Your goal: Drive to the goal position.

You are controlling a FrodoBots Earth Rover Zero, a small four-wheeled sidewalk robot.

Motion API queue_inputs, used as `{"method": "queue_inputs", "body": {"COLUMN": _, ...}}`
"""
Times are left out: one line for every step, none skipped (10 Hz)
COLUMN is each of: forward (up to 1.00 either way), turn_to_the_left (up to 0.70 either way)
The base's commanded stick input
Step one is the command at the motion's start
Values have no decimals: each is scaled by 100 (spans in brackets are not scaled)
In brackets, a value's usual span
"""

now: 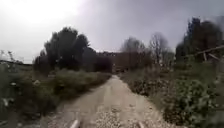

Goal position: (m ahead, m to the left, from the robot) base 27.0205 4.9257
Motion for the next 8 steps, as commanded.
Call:
{"method": "queue_inputs", "body": {"forward": 100, "turn_to_the_left": 0}}
{"method": "queue_inputs", "body": {"forward": 100, "turn_to_the_left": 0}}
{"method": "queue_inputs", "body": {"forward": 100, "turn_to_the_left": 0}}
{"method": "queue_inputs", "body": {"forward": 100, "turn_to_the_left": 0}}
{"method": "queue_inputs", "body": {"forward": 100, "turn_to_the_left": 0}}
{"method": "queue_inputs", "body": {"forward": 100, "turn_to_the_left": 0}}
{"method": "queue_inputs", "body": {"forward": 100, "turn_to_the_left": 0}}
{"method": "queue_inputs", "body": {"forward": 100, "turn_to_the_left": 0}}
